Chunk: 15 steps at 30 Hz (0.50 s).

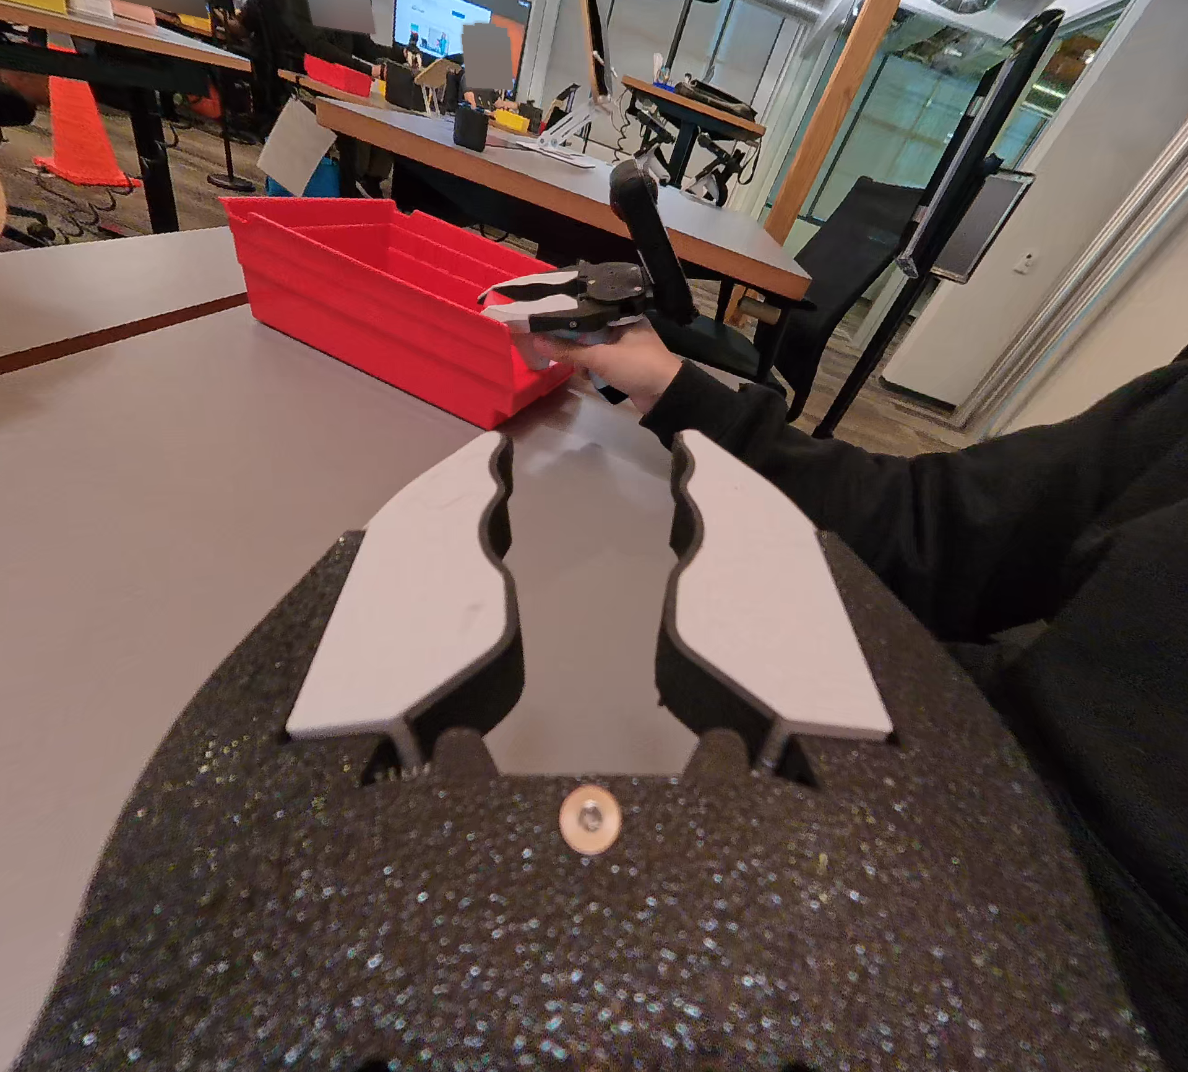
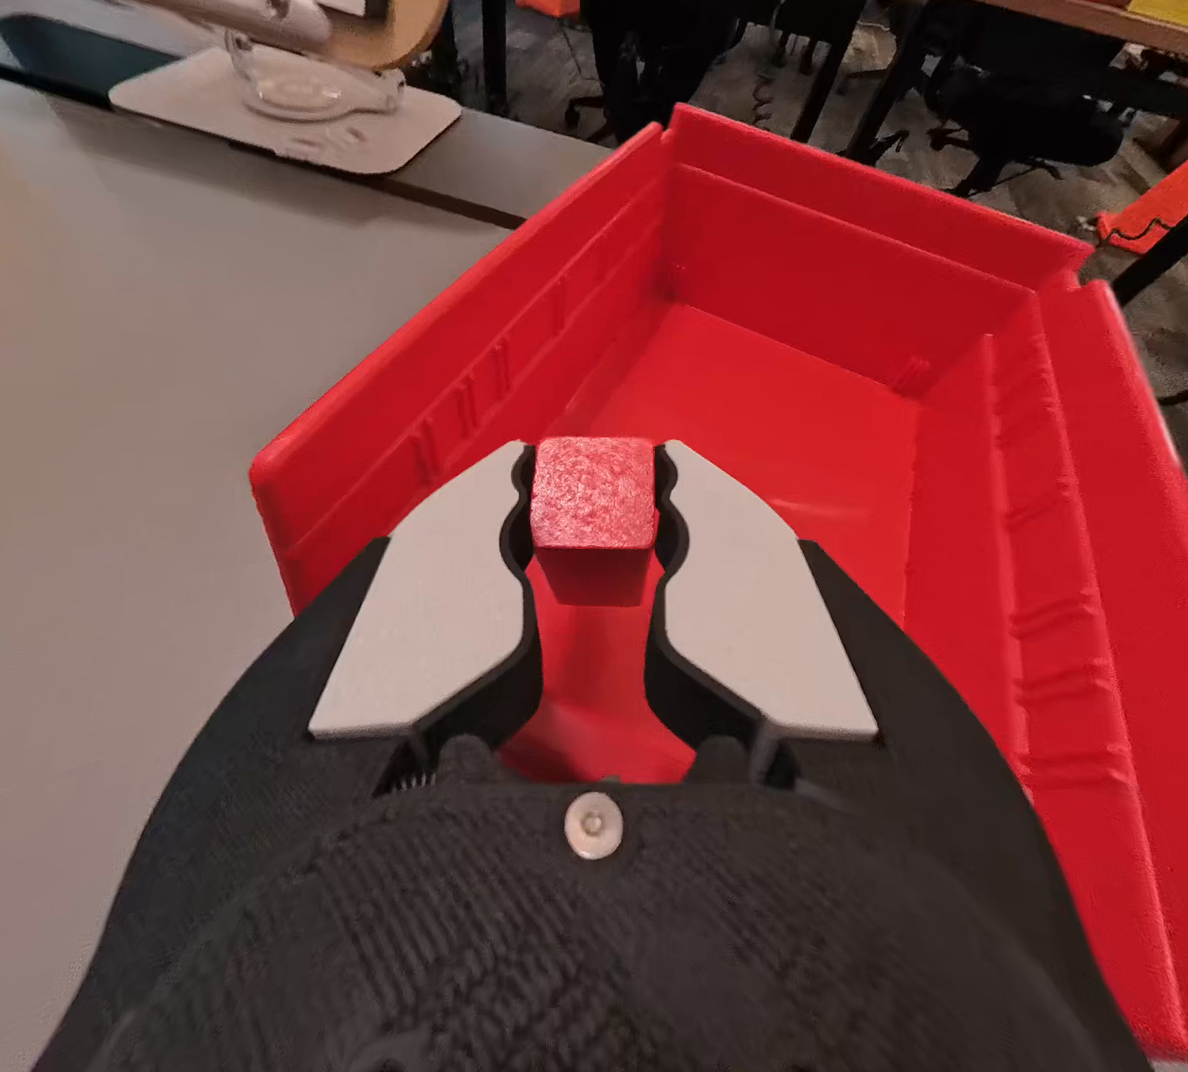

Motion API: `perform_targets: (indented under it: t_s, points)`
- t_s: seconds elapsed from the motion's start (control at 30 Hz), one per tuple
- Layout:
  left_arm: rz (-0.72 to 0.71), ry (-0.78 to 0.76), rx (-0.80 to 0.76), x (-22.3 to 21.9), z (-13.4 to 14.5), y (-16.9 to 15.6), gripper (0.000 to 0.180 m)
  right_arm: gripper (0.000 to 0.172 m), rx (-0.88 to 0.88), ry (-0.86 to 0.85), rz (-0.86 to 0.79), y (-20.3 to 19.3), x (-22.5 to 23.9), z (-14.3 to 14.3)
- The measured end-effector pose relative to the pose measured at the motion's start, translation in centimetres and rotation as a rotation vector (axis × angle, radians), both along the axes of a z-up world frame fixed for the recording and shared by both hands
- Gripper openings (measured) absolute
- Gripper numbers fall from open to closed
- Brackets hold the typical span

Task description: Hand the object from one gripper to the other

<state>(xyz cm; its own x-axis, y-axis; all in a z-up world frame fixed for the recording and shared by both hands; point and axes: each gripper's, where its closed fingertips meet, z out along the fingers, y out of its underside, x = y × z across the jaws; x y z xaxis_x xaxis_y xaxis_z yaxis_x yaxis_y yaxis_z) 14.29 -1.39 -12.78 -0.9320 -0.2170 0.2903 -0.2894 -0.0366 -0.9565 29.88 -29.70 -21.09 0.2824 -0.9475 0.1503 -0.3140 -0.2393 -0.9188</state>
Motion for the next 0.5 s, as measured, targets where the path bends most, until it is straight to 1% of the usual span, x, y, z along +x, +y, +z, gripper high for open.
perform_targets:
  t_s: [0.13, 0.27, 0.37, 0.4, 0.43, 0.47, 0.5]
  points:
    - [0.011, 0.007, -0.028, 0.1, -0.1, 0.7, 0.045, 0.036, -0.030, -0.005, 0.022, 1.0, 0.1, 0.0]
    - [-0.008, 0.031, -0.098, 0.0, 0.6, 0.9, 0.043, 0.036, -0.038, -0.025, 0.040, 1.4, 0.0, 0.3]
    - [-0.002, 0.032, -0.092, 0.1, 0.6, 0.9, 0.043, 0.035, -0.060, -0.102, 0.019, 1.1, 0.3, 1.0]
    - [0.002, 0.029, -0.088, 0.1, 0.5, 0.9, 0.043, 0.035, -0.072, -0.096, 0.023, 1.1, 0.3, 0.8]
    - [0.006, 0.029, -0.084, 0.1, 0.5, 0.9, 0.043, 0.037, -0.079, -0.079, 0.017, 1.0, 0.4, 0.5]
    - [0.010, 0.031, -0.079, 0.1, 0.4, 0.9, 0.043, 0.044, -0.075, -0.084, -0.002, 0.8, 0.4, 0.7]
    - [0.018, 0.032, -0.071, 0.2, 0.4, 1.0, 0.045, 0.054, -0.068, -0.098, -0.021, 0.5, 0.5, 0.9]
